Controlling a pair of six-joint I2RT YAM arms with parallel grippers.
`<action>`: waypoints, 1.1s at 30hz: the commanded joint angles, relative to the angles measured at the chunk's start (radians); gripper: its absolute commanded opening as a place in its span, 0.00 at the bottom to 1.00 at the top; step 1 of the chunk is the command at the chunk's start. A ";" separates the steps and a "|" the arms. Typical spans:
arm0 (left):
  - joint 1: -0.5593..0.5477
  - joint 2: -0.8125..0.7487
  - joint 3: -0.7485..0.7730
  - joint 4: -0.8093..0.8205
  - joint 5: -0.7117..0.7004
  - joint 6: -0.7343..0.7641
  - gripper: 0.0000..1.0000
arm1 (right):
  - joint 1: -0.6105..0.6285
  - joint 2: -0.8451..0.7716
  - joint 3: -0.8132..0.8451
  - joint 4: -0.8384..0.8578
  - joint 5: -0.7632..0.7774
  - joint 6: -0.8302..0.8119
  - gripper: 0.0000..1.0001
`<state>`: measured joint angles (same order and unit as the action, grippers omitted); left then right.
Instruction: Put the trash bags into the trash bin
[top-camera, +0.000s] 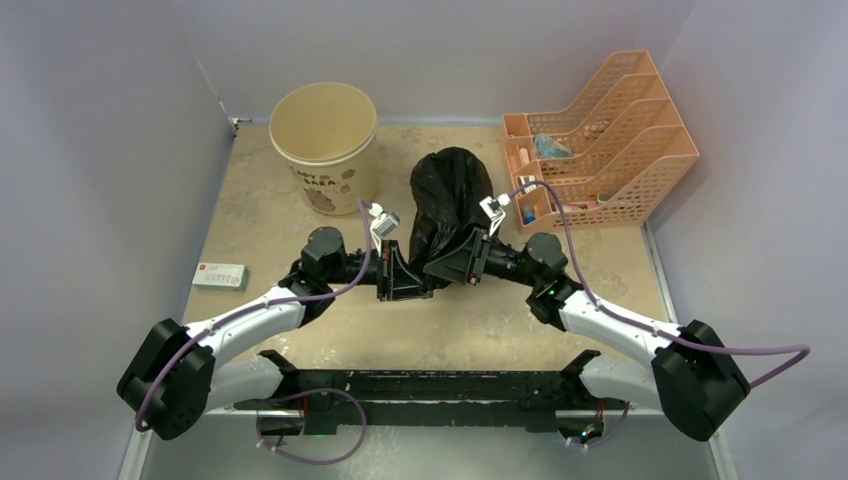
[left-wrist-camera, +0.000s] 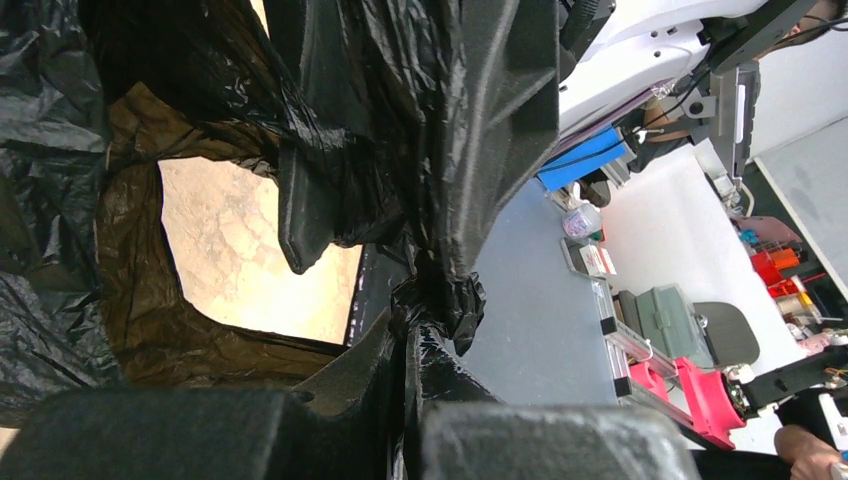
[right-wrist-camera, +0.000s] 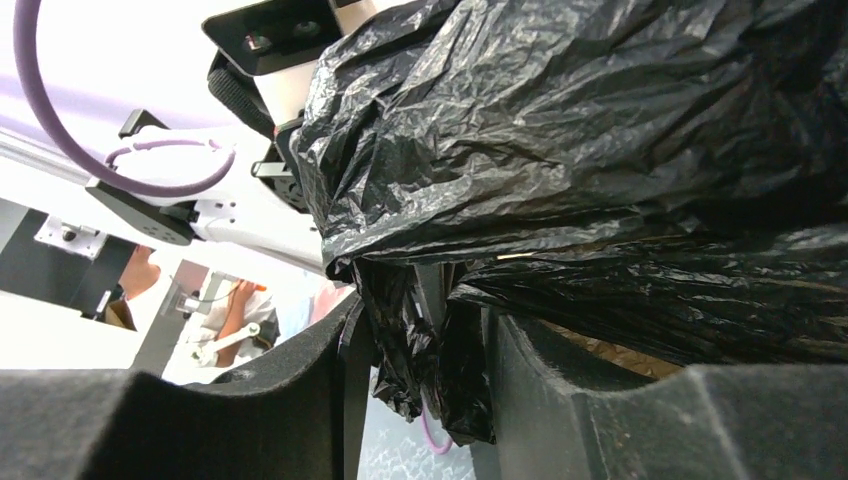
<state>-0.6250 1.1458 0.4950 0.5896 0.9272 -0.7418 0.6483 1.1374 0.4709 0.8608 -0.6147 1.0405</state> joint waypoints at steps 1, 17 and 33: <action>-0.007 0.004 -0.004 0.087 -0.006 -0.017 0.00 | 0.014 -0.013 0.006 0.071 -0.032 -0.005 0.49; -0.005 0.035 -0.068 0.288 -0.028 -0.140 0.00 | 0.033 -0.074 0.000 0.088 0.024 -0.072 0.66; -0.008 0.034 -0.055 0.286 -0.044 -0.142 0.00 | 0.081 -0.061 -0.005 0.054 0.057 -0.164 0.45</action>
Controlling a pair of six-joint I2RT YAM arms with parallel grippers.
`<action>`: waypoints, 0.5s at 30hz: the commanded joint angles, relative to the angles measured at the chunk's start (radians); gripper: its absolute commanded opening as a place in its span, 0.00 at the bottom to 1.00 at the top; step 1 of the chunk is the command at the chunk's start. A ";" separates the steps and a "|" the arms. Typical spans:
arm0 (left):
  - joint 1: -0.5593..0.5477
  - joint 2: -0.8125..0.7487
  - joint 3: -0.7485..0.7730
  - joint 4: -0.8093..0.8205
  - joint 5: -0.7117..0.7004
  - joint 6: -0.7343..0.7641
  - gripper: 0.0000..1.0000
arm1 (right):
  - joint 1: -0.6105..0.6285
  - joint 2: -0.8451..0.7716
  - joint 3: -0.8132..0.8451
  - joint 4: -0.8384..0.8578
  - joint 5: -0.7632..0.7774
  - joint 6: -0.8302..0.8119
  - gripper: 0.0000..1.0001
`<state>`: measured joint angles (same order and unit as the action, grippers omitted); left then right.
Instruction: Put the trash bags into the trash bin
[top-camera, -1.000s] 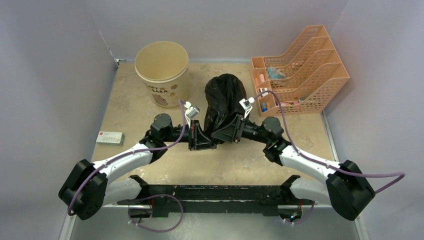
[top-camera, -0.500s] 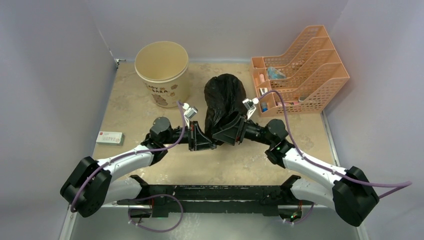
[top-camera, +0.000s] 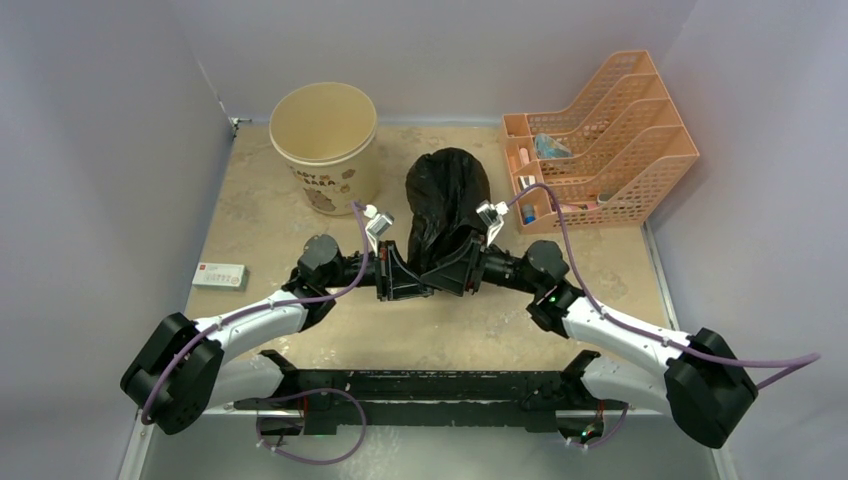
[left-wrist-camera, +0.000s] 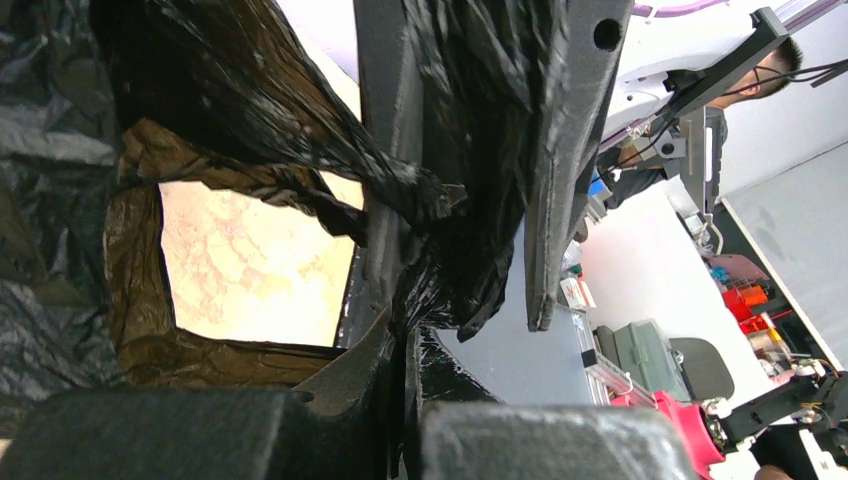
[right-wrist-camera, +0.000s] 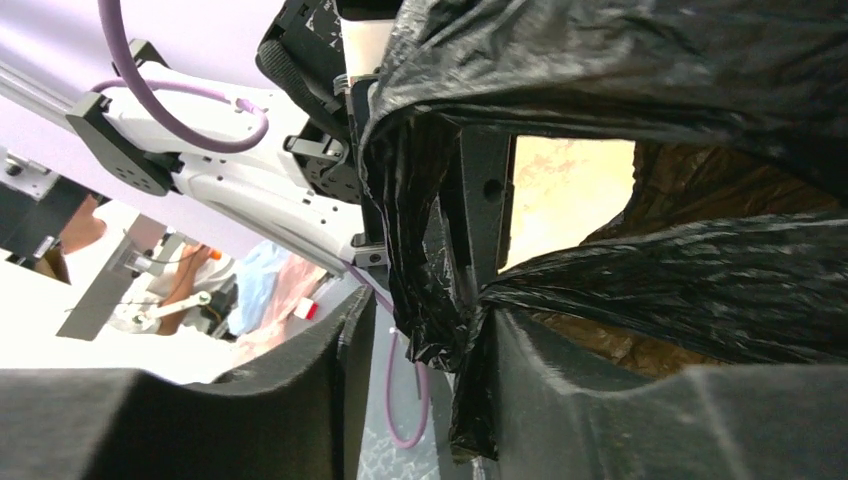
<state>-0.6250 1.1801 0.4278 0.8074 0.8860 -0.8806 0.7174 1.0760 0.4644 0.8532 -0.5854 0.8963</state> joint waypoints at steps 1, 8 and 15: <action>-0.008 0.001 0.017 0.067 0.000 -0.003 0.00 | 0.012 -0.006 -0.003 0.070 0.042 -0.015 0.40; -0.011 -0.019 0.008 0.037 0.003 0.012 0.00 | 0.011 0.014 0.014 0.074 0.064 -0.006 0.25; -0.012 -0.031 0.013 0.017 -0.007 0.019 0.00 | 0.012 0.044 0.020 0.100 0.010 -0.009 0.54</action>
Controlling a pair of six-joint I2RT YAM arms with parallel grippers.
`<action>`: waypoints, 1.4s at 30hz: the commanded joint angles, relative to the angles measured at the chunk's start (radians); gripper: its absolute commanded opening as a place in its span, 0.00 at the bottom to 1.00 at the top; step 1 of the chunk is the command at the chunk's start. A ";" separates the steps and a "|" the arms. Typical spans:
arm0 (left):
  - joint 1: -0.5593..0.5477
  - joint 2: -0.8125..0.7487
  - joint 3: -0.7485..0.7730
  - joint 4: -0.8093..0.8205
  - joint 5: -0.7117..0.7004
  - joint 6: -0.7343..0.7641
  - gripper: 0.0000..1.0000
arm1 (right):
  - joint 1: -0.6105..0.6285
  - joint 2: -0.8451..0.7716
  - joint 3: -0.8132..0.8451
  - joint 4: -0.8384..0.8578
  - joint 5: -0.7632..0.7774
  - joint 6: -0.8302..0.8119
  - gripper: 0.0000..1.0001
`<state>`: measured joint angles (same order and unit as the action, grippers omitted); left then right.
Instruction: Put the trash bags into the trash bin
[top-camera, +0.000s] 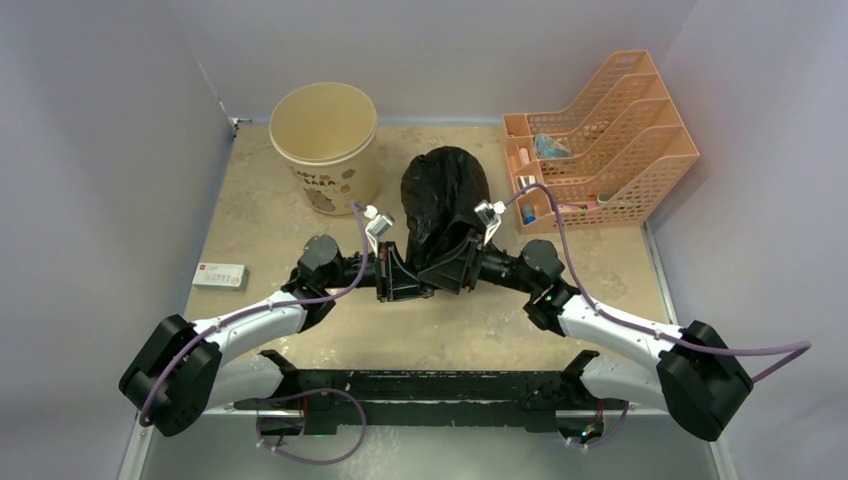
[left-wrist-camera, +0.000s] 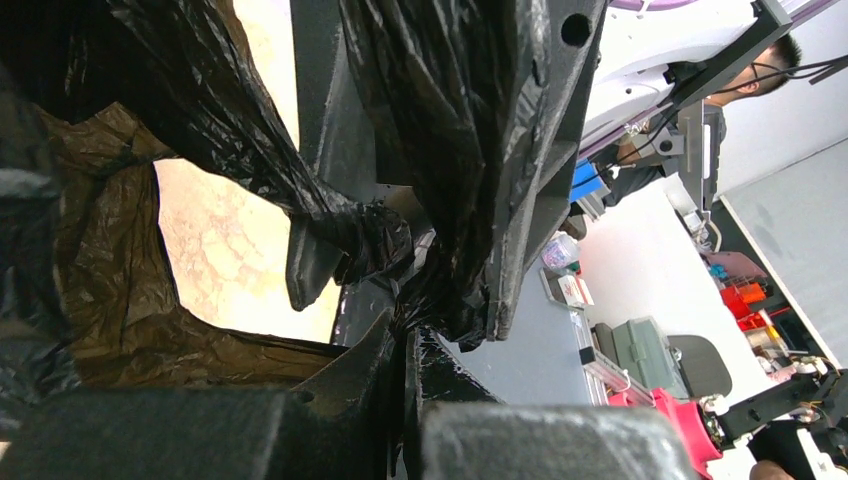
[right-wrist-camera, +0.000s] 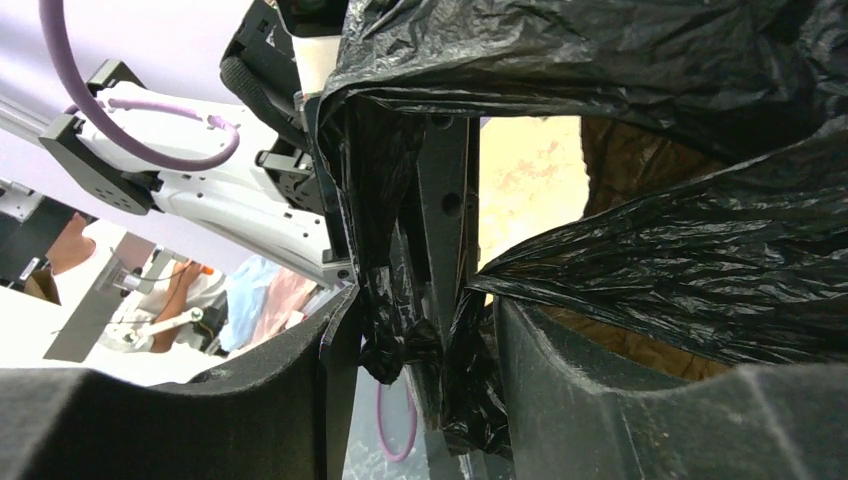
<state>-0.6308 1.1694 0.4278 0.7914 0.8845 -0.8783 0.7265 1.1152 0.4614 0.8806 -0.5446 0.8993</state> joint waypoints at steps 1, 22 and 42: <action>-0.006 -0.018 0.014 0.038 -0.005 0.012 0.00 | 0.002 0.008 0.026 0.068 -0.040 -0.017 0.53; -0.009 -0.005 0.034 -0.009 0.002 0.025 0.00 | 0.005 -0.018 0.028 0.075 -0.031 -0.010 0.10; -0.009 -0.290 0.368 -0.836 -0.319 0.296 0.82 | -0.009 -0.123 0.262 -0.609 0.502 -0.230 0.00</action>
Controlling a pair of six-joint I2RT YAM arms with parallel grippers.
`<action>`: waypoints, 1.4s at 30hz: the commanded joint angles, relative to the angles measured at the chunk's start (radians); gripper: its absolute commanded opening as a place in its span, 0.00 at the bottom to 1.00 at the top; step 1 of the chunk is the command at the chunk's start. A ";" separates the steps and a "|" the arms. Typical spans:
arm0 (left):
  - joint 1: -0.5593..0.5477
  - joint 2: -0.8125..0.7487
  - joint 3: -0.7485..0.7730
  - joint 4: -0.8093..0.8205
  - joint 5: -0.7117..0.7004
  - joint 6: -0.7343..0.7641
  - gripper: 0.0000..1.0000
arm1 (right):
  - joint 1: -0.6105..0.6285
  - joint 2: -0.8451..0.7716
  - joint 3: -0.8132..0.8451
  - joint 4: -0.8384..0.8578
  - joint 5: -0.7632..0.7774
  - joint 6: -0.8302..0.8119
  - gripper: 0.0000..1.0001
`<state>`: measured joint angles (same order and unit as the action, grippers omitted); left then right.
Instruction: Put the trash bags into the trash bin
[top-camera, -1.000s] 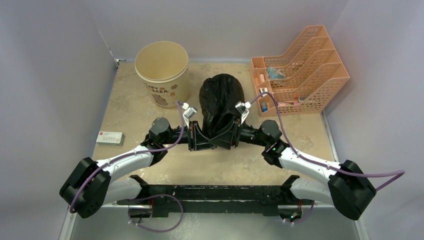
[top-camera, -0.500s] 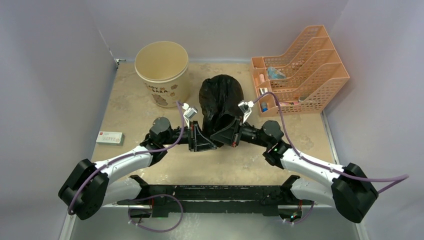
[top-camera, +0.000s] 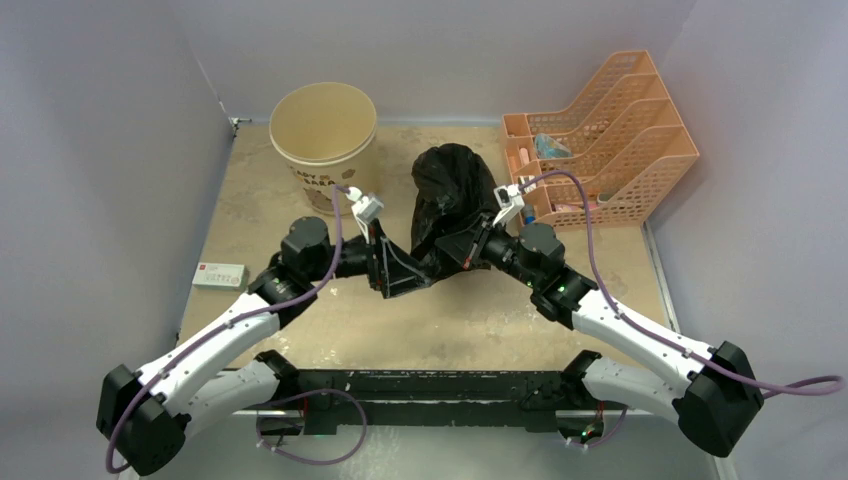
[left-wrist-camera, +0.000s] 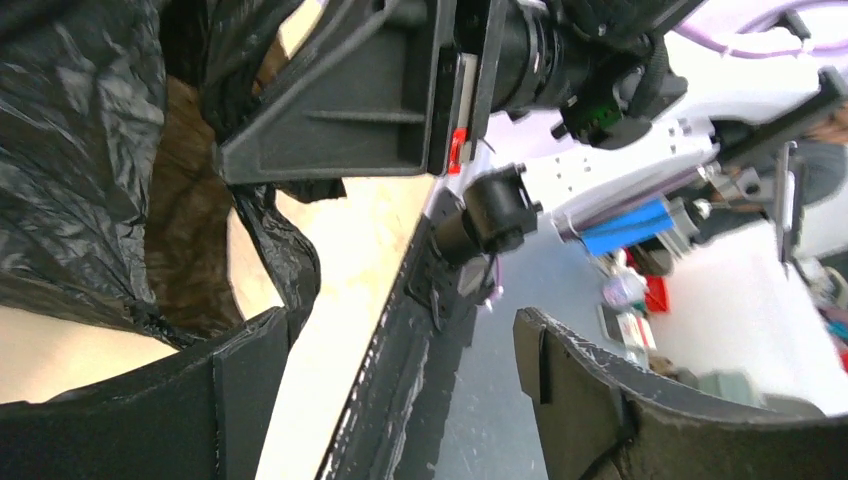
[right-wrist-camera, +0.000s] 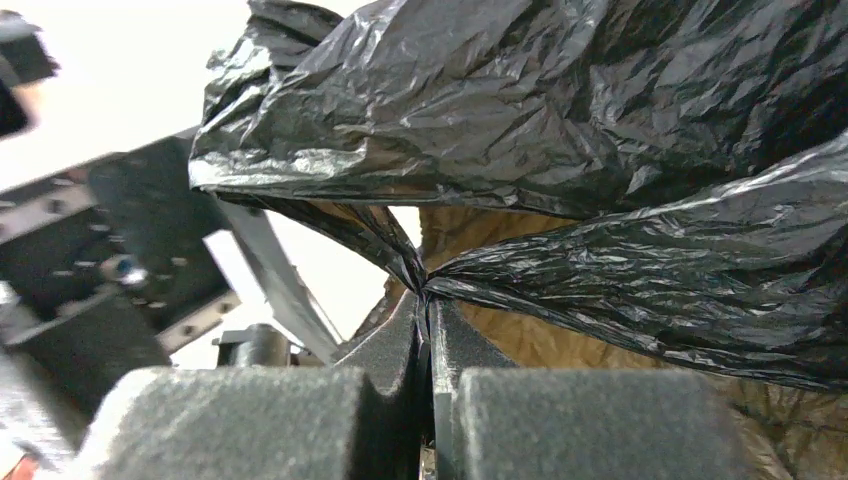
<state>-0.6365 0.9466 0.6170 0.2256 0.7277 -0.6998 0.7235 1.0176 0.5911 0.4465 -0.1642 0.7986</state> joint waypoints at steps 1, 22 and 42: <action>-0.003 -0.080 0.205 -0.336 -0.241 0.132 0.83 | -0.007 -0.045 0.152 -0.180 0.085 -0.180 0.00; 0.408 0.120 0.585 -0.741 -0.725 0.110 0.99 | -0.057 -0.200 0.090 -0.294 0.154 -0.158 0.00; 0.755 0.558 0.932 -0.754 -0.611 0.132 0.88 | -0.058 -0.219 0.075 -0.274 0.073 -0.139 0.00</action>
<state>0.1112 1.4662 1.4616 -0.5484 0.0708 -0.5907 0.6662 0.8146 0.6548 0.1574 -0.0784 0.6548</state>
